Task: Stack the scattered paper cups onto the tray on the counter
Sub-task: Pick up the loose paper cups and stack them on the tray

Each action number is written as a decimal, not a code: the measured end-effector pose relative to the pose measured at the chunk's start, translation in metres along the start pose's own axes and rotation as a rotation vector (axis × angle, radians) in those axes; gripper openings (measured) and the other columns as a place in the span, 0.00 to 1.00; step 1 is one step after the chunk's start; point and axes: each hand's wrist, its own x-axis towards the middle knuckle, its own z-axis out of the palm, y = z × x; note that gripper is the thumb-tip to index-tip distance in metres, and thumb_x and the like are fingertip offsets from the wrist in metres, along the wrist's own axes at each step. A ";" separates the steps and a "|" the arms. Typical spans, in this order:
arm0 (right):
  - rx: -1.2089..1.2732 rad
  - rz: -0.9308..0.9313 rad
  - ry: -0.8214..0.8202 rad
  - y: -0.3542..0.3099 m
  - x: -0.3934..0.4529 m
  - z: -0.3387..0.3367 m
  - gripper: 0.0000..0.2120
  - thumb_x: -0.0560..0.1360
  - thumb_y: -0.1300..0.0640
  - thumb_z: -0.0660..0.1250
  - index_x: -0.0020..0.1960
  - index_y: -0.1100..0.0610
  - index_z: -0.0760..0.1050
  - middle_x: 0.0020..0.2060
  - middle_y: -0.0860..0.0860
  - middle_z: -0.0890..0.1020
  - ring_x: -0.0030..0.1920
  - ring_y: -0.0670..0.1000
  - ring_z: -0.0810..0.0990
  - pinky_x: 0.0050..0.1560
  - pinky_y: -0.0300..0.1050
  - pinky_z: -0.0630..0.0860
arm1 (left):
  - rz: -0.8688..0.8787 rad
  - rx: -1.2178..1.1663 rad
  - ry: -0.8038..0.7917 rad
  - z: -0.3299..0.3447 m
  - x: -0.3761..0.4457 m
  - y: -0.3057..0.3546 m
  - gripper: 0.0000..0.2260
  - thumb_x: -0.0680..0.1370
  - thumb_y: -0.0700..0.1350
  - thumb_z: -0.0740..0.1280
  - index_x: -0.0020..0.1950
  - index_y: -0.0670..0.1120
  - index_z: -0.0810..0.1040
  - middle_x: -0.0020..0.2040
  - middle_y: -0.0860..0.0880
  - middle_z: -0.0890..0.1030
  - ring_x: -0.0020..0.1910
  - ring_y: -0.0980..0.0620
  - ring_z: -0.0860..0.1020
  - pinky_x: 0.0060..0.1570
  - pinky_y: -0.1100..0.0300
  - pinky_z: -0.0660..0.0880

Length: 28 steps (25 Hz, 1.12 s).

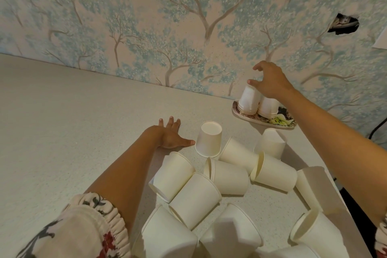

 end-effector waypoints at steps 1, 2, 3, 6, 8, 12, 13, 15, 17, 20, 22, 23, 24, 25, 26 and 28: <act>0.035 -0.038 -0.007 -0.010 -0.005 -0.001 0.23 0.76 0.49 0.71 0.67 0.57 0.72 0.65 0.57 0.74 0.64 0.57 0.74 0.62 0.51 0.71 | -0.002 -0.005 -0.002 0.000 0.000 0.000 0.47 0.74 0.72 0.57 0.80 0.50 0.36 0.79 0.47 0.34 0.77 0.38 0.34 0.74 0.38 0.41; 0.075 -0.072 -0.030 -0.023 -0.012 -0.001 0.21 0.76 0.47 0.71 0.64 0.57 0.74 0.62 0.55 0.76 0.62 0.55 0.76 0.61 0.50 0.73 | -0.003 -0.011 -0.003 -0.001 -0.001 0.000 0.47 0.74 0.71 0.57 0.80 0.50 0.36 0.79 0.47 0.34 0.77 0.38 0.34 0.74 0.38 0.42; 0.121 -0.102 -0.069 -0.036 -0.021 -0.001 0.20 0.75 0.45 0.71 0.62 0.56 0.76 0.60 0.53 0.78 0.59 0.53 0.77 0.58 0.47 0.74 | -0.004 -0.017 -0.004 -0.001 -0.001 0.001 0.47 0.74 0.71 0.58 0.80 0.50 0.36 0.79 0.47 0.34 0.77 0.38 0.34 0.74 0.38 0.42; 0.195 -0.179 -0.273 -0.077 -0.053 0.005 0.23 0.72 0.34 0.69 0.56 0.51 0.79 0.54 0.47 0.81 0.53 0.47 0.80 0.51 0.41 0.73 | -0.004 -0.028 -0.008 -0.002 -0.003 0.002 0.47 0.74 0.71 0.58 0.80 0.50 0.36 0.79 0.47 0.33 0.76 0.38 0.33 0.74 0.38 0.41; 0.109 -0.215 -0.463 -0.098 -0.072 0.008 0.31 0.67 0.27 0.66 0.59 0.48 0.77 0.57 0.45 0.79 0.55 0.47 0.78 0.51 0.42 0.73 | -0.003 -0.033 -0.010 -0.002 -0.005 0.002 0.47 0.74 0.71 0.58 0.79 0.49 0.36 0.79 0.47 0.33 0.76 0.38 0.33 0.74 0.38 0.41; -0.201 -0.233 -0.714 -0.114 -0.098 0.022 0.36 0.67 0.30 0.70 0.68 0.47 0.69 0.61 0.47 0.74 0.58 0.51 0.74 0.57 0.49 0.74 | -0.001 -0.023 0.001 -0.002 -0.005 0.002 0.47 0.74 0.70 0.58 0.80 0.49 0.36 0.79 0.47 0.34 0.76 0.38 0.33 0.74 0.39 0.41; -0.239 -0.234 -0.719 -0.115 -0.101 0.027 0.34 0.69 0.34 0.71 0.68 0.48 0.68 0.62 0.49 0.74 0.58 0.52 0.74 0.57 0.50 0.74 | -0.001 -0.023 0.007 -0.002 -0.005 0.003 0.46 0.75 0.70 0.58 0.80 0.49 0.36 0.79 0.47 0.34 0.76 0.38 0.33 0.74 0.39 0.41; -0.240 -0.236 -0.691 -0.116 -0.106 0.033 0.30 0.72 0.39 0.71 0.69 0.49 0.67 0.62 0.52 0.74 0.59 0.54 0.73 0.58 0.50 0.73 | -0.002 -0.021 0.010 -0.001 -0.004 0.003 0.46 0.75 0.70 0.58 0.80 0.49 0.37 0.79 0.47 0.34 0.77 0.38 0.34 0.74 0.39 0.41; -0.193 -0.237 -0.653 -0.115 -0.106 0.034 0.26 0.75 0.41 0.69 0.69 0.49 0.67 0.62 0.54 0.73 0.60 0.55 0.74 0.59 0.51 0.72 | -0.002 -0.013 0.005 -0.001 -0.004 0.002 0.47 0.75 0.70 0.58 0.80 0.49 0.36 0.79 0.46 0.34 0.77 0.38 0.34 0.74 0.39 0.42; -0.100 -0.205 -0.594 -0.111 -0.098 0.025 0.25 0.76 0.42 0.68 0.69 0.50 0.66 0.62 0.54 0.74 0.56 0.54 0.74 0.55 0.49 0.73 | -0.001 -0.018 -0.007 -0.002 -0.004 0.001 0.47 0.74 0.71 0.58 0.80 0.49 0.36 0.79 0.47 0.34 0.77 0.38 0.34 0.74 0.39 0.42; -0.031 -0.161 -0.536 -0.105 -0.089 0.018 0.25 0.76 0.44 0.68 0.68 0.52 0.66 0.62 0.55 0.75 0.53 0.54 0.75 0.50 0.48 0.74 | 0.003 -0.022 -0.010 -0.003 -0.004 0.001 0.47 0.74 0.71 0.58 0.80 0.49 0.36 0.79 0.46 0.34 0.76 0.38 0.33 0.74 0.39 0.42; 0.003 -0.136 -0.495 -0.100 -0.082 0.014 0.24 0.77 0.45 0.68 0.67 0.53 0.66 0.62 0.55 0.76 0.52 0.54 0.75 0.47 0.47 0.73 | 0.008 -0.025 -0.012 -0.003 -0.005 0.001 0.47 0.75 0.70 0.58 0.80 0.49 0.36 0.79 0.46 0.34 0.76 0.38 0.33 0.74 0.39 0.42; 0.039 -0.105 -0.444 -0.094 -0.075 0.010 0.24 0.77 0.46 0.69 0.67 0.53 0.66 0.62 0.56 0.76 0.52 0.54 0.75 0.45 0.47 0.72 | 0.012 -0.027 -0.013 -0.003 -0.005 0.001 0.47 0.75 0.70 0.58 0.80 0.49 0.36 0.79 0.46 0.34 0.76 0.38 0.33 0.74 0.39 0.42; 0.074 -0.069 -0.382 -0.087 -0.067 0.006 0.23 0.77 0.47 0.69 0.67 0.54 0.66 0.62 0.56 0.75 0.52 0.55 0.76 0.44 0.46 0.71 | 0.014 -0.027 -0.012 -0.003 -0.006 0.001 0.46 0.75 0.70 0.58 0.80 0.49 0.36 0.79 0.47 0.33 0.76 0.38 0.33 0.74 0.39 0.41; 0.094 -0.032 -0.313 -0.080 -0.058 0.001 0.23 0.77 0.48 0.69 0.67 0.54 0.66 0.63 0.56 0.75 0.54 0.57 0.76 0.45 0.47 0.71 | 0.014 -0.028 -0.009 -0.002 -0.007 0.001 0.46 0.75 0.70 0.58 0.80 0.49 0.36 0.79 0.47 0.33 0.76 0.38 0.33 0.74 0.39 0.41; 0.081 0.043 -0.170 -0.062 -0.040 -0.009 0.24 0.77 0.49 0.69 0.68 0.55 0.66 0.64 0.58 0.73 0.58 0.59 0.75 0.49 0.50 0.73 | 0.011 -0.043 -0.006 -0.002 -0.007 0.001 0.46 0.75 0.70 0.58 0.80 0.49 0.36 0.79 0.47 0.33 0.76 0.38 0.33 0.74 0.39 0.41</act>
